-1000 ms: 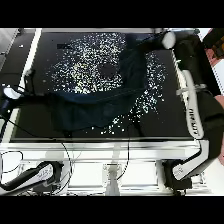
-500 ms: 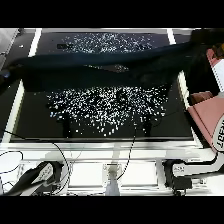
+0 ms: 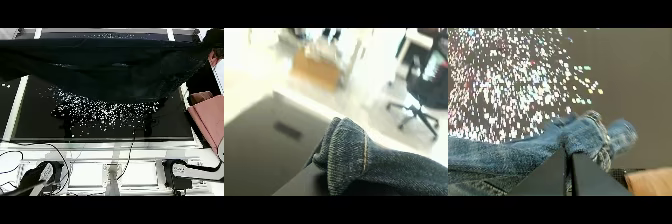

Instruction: Fold the clothes and pants, and hang the long-sleeved shirts on hangers.

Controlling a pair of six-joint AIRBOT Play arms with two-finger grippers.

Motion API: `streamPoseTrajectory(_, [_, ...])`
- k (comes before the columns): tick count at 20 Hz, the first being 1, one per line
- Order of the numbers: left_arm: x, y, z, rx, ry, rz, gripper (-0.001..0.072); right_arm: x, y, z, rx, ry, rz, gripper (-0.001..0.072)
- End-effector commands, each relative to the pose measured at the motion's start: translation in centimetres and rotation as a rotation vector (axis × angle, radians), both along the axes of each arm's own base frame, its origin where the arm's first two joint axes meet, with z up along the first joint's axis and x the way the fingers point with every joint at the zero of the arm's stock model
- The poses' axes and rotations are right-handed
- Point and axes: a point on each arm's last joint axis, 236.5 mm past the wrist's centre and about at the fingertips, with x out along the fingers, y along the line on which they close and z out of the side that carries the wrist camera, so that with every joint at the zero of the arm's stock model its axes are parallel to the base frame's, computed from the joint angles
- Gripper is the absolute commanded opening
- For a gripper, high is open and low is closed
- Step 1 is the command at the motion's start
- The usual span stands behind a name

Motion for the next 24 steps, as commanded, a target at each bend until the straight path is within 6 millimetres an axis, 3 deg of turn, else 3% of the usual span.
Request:
streamPoseTrajectory(1, [-3.7, -1.1, 0.6, 0.077, 0.098, -0.016, 0.0014, -5.5, 1.2, 2.4, 0.007, 0.032, 0.008, 0.0034])
streamPoseTrajectory(3, [-5.4, -2.0, -1.9, 0.04, 0.226, -0.054, 0.0013, -8.4, 2.4, 3.3, 0.026, 0.053, 0.028, 0.0034])
streamPoseTrajectory(5, [-6.5, -2.8, -5.4, -0.011, 0.37, -0.093, 0.0013, -9.7, 3.0, 4.0, 0.034, 0.045, 0.041, 0.0034])
streamPoseTrajectory(7, [-6.1, -2.7, -8.4, -0.051, 0.449, -0.109, 0.0013, -7.6, 2.8, 4.9, 0.028, -0.035, 0.041, 0.0034])
streamPoseTrajectory(9, [-5.0, -2.2, -12.5, -0.112, 0.535, -0.12, 0.0013, -3.9, 3.1, 3.7, 0.059, -0.086, 0.062, 0.0034])
streamPoseTrajectory(10, [-4.3, -1.9, -15.2, -0.149, 0.591, -0.127, 0.0013, -2.4, 3.5, 1.8, 0.097, -0.06, 0.076, 0.0034])
streamPoseTrajectory(13, [-1.6, -1.3, -22.7, -0.299, 0.708, -0.145, 0.0015, 2.8, 4.4, -6.5, 0.208, 0.057, 0.095, 0.0035])
streamPoseTrajectory(17, [3.1, -0.3, -28.8, -0.51, 0.645, -0.105, 0.0015, 11.2, 4.0, -14.9, 0.246, 0.021, 0.046, 0.0036])
streamPoseTrajectory(20, [5.8, -0.2, -29.7, -0.549, 0.553, -0.053, 0.0016, 15.5, 5.5, -18.2, 0.261, -0.05, 0.051, 0.0036])
streamPoseTrajectory(24, [9.1, -0.6, -25.8, -0.4, 0.369, 0.011, 0.0016, 19.6, 7.5, -17.3, 0.242, -0.234, 0.067, 0.0036])
